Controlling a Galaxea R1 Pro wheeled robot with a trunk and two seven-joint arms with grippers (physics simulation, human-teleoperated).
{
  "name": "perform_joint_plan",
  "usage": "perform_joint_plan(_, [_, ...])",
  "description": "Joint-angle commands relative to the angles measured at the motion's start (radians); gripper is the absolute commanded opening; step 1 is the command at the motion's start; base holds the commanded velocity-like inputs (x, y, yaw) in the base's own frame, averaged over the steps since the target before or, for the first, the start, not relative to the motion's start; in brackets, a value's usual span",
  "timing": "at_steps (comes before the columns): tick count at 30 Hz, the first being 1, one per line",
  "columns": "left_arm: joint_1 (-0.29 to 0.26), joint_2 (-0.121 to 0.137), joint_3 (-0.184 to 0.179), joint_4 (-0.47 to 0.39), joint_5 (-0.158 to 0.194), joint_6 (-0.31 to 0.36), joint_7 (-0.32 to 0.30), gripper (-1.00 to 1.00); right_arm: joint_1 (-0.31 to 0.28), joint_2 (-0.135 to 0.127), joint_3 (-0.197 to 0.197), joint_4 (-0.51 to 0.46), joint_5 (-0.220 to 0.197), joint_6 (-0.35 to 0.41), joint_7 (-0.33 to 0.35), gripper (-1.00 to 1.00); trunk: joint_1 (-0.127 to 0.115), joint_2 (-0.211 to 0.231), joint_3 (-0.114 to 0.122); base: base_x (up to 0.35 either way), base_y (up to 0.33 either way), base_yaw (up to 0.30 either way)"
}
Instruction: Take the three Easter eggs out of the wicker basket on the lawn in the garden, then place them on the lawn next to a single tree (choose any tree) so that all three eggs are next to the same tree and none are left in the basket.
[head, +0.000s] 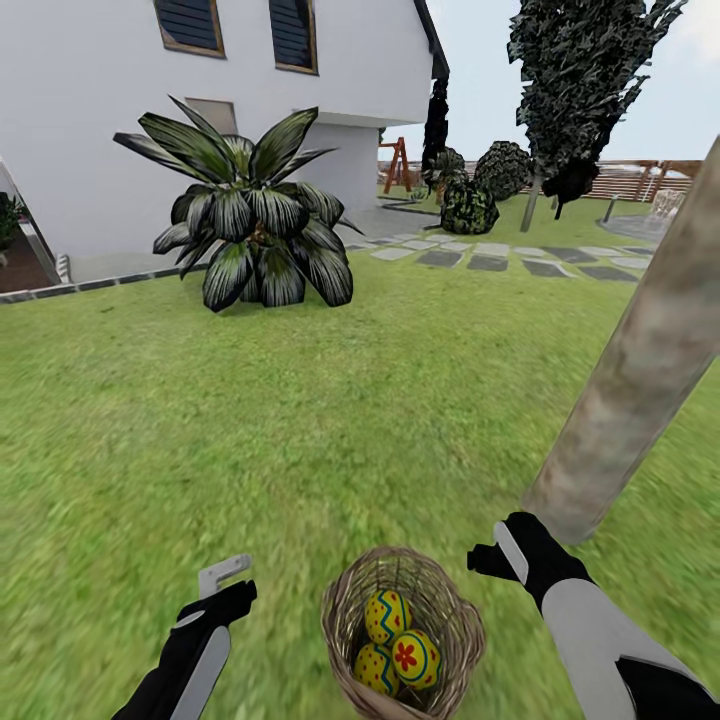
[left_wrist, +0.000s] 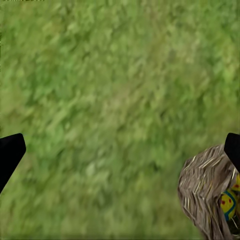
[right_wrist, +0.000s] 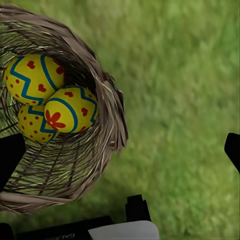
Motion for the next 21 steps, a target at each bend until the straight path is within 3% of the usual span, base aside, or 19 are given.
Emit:
perform_joint_plan(1, [-0.001,0.000,-0.002,-0.001,0.010,0.002,0.009,1.00,-0.001,0.000,-0.004,-0.001,-0.001,0.004,-0.003,1.00,-0.004,0.007,0.002,0.000,0.000,0.000])
perform_joint_plan(21, [0.000,0.000,-0.002,0.004,0.009,0.002,0.010,1.00,-0.001,-0.005,-0.004,-0.001,-0.001,0.004,-0.003,1.00,-0.081,0.147,0.065,0.000,0.000,0.000])
